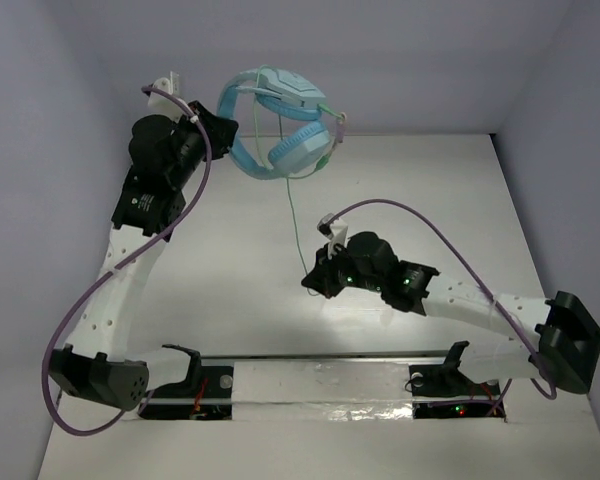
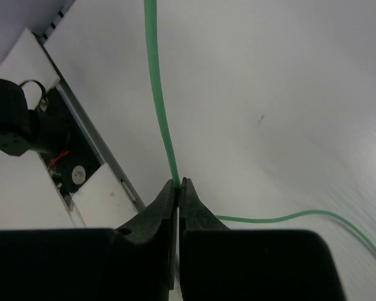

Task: Wrap the headphones

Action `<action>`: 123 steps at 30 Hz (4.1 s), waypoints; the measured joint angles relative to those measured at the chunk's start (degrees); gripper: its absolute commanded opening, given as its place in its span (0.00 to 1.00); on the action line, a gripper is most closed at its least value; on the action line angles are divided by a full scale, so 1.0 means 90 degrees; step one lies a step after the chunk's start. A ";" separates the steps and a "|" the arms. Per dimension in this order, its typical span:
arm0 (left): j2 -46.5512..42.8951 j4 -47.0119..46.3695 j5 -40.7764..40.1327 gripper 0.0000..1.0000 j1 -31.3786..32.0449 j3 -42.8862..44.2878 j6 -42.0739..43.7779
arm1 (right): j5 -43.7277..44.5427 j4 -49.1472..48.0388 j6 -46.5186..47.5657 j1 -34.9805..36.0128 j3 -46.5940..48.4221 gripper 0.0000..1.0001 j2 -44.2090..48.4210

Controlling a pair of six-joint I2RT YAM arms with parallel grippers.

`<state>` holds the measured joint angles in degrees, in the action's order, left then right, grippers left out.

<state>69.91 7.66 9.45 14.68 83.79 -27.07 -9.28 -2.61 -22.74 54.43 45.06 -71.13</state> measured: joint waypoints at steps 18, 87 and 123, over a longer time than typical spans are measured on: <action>0.0826 -0.0396 -0.4112 0.00 0.1600 -0.2089 0.0668 | 0.2025 0.3456 0.0121 0.1226 0.2526 0.00 -0.0053; -0.0614 0.2089 -0.0420 0.00 0.3038 -0.1957 0.2873 | 0.3089 0.0789 0.1455 -0.0935 0.1494 0.38 0.0614; 0.0177 0.3963 -0.0233 0.00 0.3043 0.0930 0.2611 | -0.0969 -0.3079 0.0124 -0.2113 -0.0551 0.65 -0.0471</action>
<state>71.50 43.33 7.35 42.06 92.16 -3.57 -18.00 -30.33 -21.63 35.42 40.10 -75.37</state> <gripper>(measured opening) 0.112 0.555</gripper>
